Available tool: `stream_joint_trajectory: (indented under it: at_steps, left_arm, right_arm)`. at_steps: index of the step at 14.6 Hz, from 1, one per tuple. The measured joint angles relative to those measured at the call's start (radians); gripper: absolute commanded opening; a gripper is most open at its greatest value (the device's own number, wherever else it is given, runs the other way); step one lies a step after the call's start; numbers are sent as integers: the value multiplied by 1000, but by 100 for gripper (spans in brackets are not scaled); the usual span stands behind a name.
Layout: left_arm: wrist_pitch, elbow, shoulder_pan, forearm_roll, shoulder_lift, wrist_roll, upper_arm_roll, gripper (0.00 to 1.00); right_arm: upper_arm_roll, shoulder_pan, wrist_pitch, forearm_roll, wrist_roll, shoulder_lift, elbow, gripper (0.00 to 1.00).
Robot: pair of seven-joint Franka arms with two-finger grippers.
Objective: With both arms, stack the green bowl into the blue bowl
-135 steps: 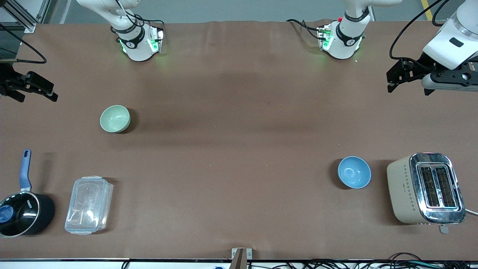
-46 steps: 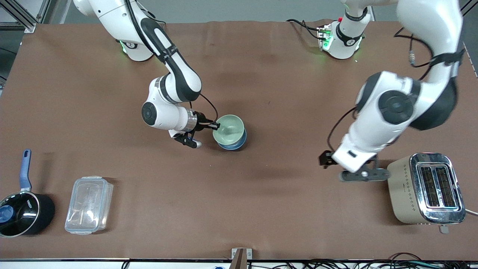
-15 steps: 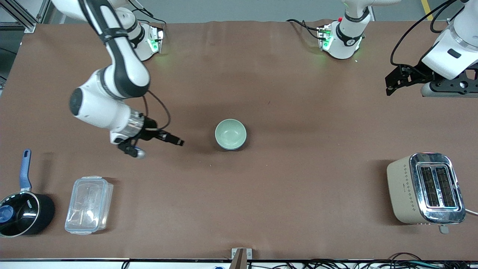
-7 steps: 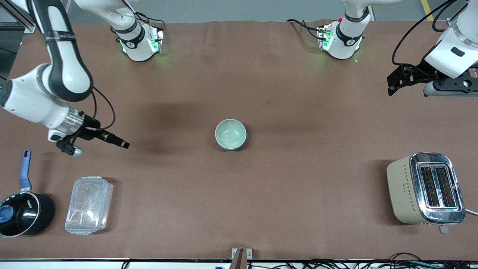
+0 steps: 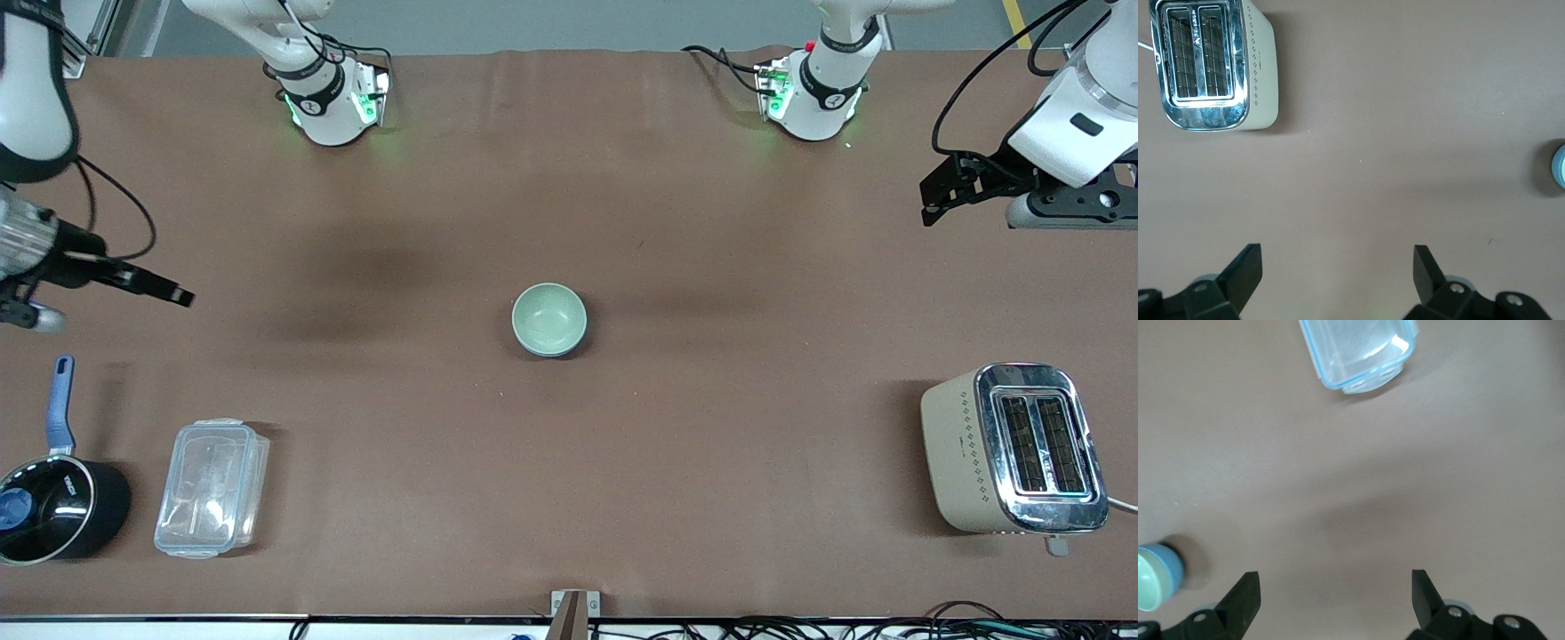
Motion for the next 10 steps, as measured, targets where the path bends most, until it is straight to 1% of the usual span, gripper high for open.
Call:
stream_joint_trajectory:
  at_steps: [1, 2, 4, 6, 8, 10]
  left_arm:
    - [0, 0, 0, 0, 0, 0, 0, 100]
    - [0, 0, 0, 0, 0, 0, 0, 100]
    - [0, 0, 0, 0, 0, 0, 0, 100]
    - [-1, -1, 0, 0, 2, 0, 0, 100]
    - [-1, -1, 0, 0, 3, 0, 0, 100]
    - [-1, -1, 0, 0, 3, 0, 0, 100]
  right_arm:
    - [8, 1, -73, -60, 0, -1, 84, 100]
    - [13, 2, -117, -80, 0, -1, 133, 100]
    - [25, 9, -220, -97, 0, -2, 237, 100]
    - [34, 31, -288, -104, 0, -6, 323, 100]
    - [43, 52, -314, -117, -7, -31, 351, 100]
    - [54, 69, -326, -158, -24, -63, 341, 100]
